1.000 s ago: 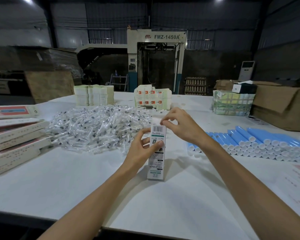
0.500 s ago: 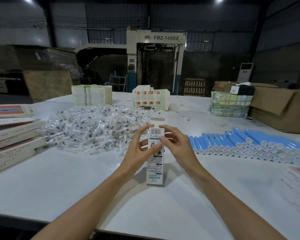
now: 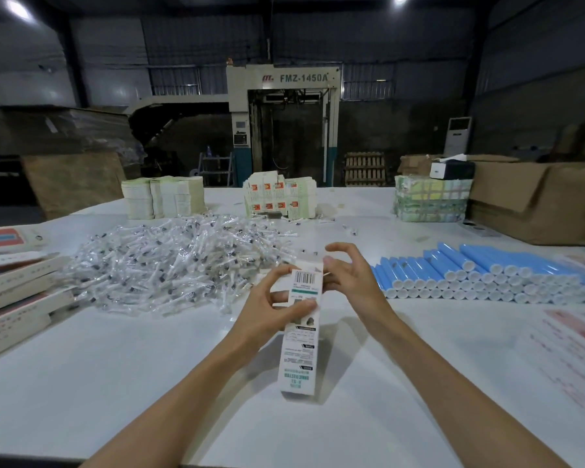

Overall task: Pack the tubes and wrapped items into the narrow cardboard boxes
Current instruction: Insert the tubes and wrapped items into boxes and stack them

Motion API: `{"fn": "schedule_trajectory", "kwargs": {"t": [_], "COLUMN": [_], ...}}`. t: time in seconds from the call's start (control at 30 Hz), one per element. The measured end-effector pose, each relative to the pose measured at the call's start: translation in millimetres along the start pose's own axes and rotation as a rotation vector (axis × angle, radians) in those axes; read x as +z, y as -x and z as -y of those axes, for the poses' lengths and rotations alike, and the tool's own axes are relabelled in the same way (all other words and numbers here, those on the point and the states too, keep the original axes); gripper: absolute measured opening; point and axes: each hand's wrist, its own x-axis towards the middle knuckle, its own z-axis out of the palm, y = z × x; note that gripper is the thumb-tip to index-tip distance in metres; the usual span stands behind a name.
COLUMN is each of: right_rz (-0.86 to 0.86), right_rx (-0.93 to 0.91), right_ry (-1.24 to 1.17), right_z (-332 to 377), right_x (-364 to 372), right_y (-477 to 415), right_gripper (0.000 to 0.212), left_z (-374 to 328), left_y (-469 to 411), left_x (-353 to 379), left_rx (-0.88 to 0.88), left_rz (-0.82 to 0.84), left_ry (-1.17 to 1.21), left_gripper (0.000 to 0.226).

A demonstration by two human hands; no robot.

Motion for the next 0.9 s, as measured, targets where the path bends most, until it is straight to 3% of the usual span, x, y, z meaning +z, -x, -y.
{"fn": "schedule_trajectory", "kwargs": {"t": [0.1, 0.27, 0.4, 0.7, 0.9], "right_rz": [0.047, 0.092, 0.145, 0.008, 0.083], "right_rx": [-0.076, -0.157, -0.098, 0.093, 0.148], "right_ry": [0.160, 0.258, 0.149, -0.088, -0.121], "right_z": [-4, 0, 4, 9, 15], "right_x": [-4, -5, -1, 8, 5], "right_y": [-2, -1, 3, 0, -4], "right_gripper": [0.012, 0.022, 0.021, 0.013, 0.016], "left_z": [1, 0, 0, -6, -4], "left_y": [1, 1, -1, 2, 2], "left_x": [0, -1, -4, -1, -2], "left_rx": [-0.016, -0.010, -0.001, 0.058, 0.057], "left_rz": [0.034, 0.027, 0.003, 0.035, 0.058], "left_ry": [-0.006, -0.010, -0.001, -0.078, -0.082], "left_gripper": [0.058, 0.061, 0.060, 0.068, 0.082]}}
